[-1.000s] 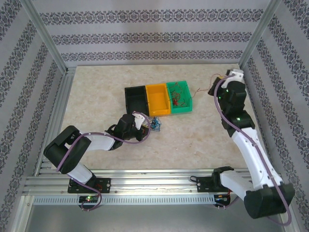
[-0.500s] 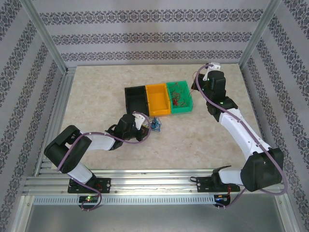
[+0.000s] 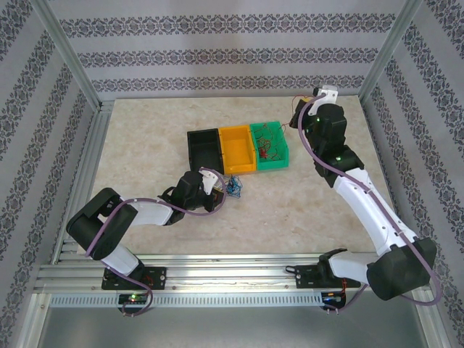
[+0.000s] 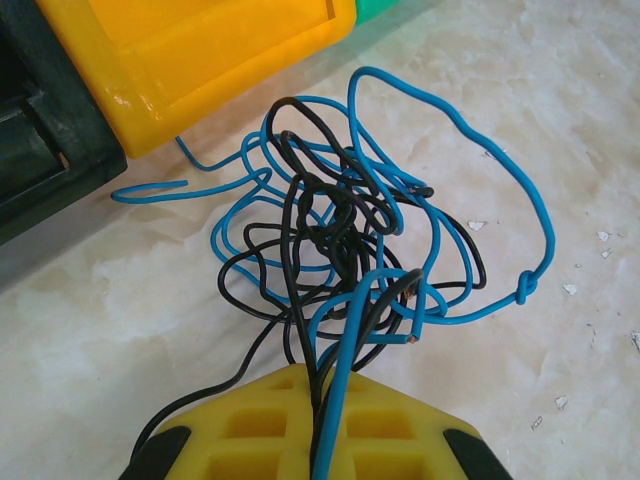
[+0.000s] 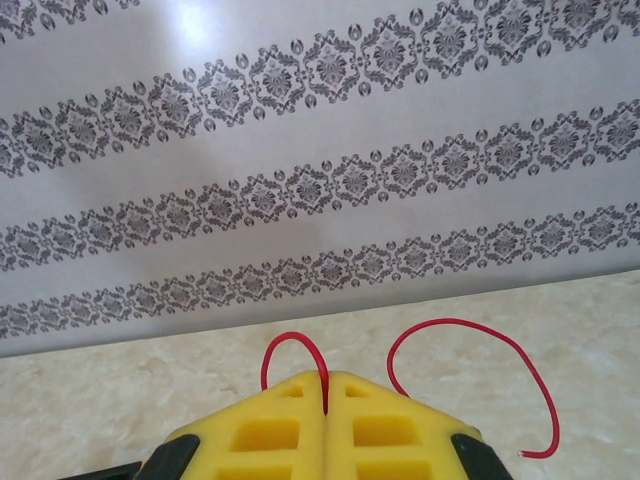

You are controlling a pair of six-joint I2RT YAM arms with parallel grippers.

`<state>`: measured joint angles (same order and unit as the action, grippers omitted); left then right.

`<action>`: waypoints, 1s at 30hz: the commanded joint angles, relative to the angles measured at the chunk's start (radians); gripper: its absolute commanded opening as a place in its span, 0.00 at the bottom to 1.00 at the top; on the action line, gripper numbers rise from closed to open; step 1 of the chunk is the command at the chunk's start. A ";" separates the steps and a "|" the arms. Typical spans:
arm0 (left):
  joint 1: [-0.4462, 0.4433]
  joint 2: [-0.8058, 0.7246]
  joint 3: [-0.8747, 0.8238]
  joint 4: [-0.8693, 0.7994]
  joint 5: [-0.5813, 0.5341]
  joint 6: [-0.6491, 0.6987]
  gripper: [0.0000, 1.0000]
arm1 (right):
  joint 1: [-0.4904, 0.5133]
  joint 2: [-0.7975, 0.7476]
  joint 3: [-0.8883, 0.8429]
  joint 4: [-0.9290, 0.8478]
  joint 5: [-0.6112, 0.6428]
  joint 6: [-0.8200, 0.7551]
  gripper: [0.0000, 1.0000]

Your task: Untangle the cables

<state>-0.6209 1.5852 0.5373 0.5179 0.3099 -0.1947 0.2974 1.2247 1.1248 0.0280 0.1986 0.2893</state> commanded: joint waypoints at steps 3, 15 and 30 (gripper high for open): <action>-0.007 0.011 0.009 0.043 0.016 -0.008 0.00 | 0.003 0.077 0.030 0.022 -0.097 0.037 0.00; -0.007 0.006 -0.006 0.052 -0.003 -0.009 0.00 | -0.008 0.270 0.025 -0.005 -0.042 0.111 0.00; -0.007 0.022 0.004 0.045 -0.010 -0.008 0.00 | -0.075 0.473 0.039 0.015 -0.242 0.284 0.00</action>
<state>-0.6209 1.5944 0.5369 0.5186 0.3054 -0.1947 0.2188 1.6600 1.1328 0.0208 0.0784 0.5232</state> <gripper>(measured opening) 0.056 0.059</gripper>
